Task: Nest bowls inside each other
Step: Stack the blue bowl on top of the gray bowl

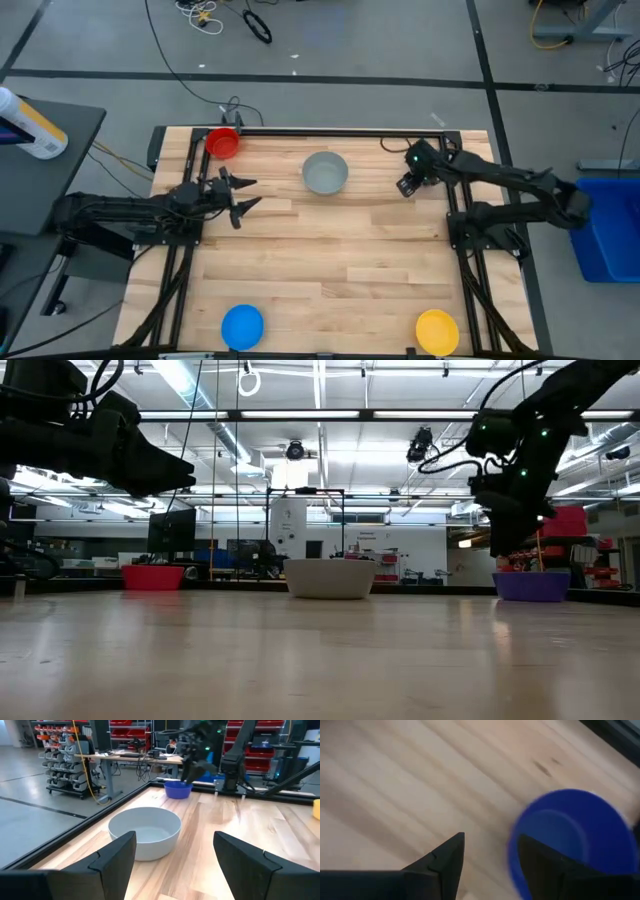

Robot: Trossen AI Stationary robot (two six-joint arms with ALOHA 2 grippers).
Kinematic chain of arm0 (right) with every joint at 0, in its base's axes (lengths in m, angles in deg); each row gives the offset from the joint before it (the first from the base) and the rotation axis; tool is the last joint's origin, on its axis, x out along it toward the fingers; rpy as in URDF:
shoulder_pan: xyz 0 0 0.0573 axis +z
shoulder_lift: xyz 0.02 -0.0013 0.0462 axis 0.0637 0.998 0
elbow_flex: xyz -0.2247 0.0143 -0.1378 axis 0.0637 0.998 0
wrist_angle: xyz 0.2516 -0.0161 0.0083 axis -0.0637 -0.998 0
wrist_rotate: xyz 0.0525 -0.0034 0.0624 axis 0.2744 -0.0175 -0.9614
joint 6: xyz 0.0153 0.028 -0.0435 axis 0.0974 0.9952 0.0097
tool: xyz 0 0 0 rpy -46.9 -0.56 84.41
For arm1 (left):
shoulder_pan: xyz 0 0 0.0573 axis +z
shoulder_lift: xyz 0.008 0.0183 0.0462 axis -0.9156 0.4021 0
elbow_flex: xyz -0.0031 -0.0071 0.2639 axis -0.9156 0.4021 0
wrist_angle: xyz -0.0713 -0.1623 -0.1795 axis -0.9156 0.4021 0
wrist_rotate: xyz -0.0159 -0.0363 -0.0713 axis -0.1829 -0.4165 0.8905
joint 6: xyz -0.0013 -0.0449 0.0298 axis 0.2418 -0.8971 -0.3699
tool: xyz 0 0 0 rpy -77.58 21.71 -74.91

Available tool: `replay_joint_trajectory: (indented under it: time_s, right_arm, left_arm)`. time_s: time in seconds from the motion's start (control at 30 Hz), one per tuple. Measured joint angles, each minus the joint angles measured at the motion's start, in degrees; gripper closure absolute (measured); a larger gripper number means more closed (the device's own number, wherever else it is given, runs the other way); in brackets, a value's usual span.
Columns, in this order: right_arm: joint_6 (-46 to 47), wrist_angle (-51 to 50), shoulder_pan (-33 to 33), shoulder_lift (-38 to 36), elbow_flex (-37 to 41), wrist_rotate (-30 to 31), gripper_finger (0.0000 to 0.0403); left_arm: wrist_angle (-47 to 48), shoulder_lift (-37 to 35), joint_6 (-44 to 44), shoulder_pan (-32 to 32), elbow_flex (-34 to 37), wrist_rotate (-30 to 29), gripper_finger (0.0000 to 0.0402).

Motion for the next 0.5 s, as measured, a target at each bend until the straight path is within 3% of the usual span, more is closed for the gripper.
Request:
replay_joint_trajectory:
  time_s: [0.13,0.27,0.5]
  right_arm:
    - [-3.3,-0.3,-4.7,2.0,-1.0,-0.6,0.0210]
    - [-5.1,0.2,-8.2,3.1,-1.1,-5.2,0.0208]
    - [-5.6,0.7,-9.1,5.6,-1.1,-6.6,0.0218]
  left_arm:
    - [0.0,0.0,0.0,0.0,0.0,1.4,0.0128]
    - [0.0,0.0,-0.1,0.0,0.0,2.1,0.0128]
    - [0.1,0.0,-0.1,0.0,0.0,2.1,0.0128]
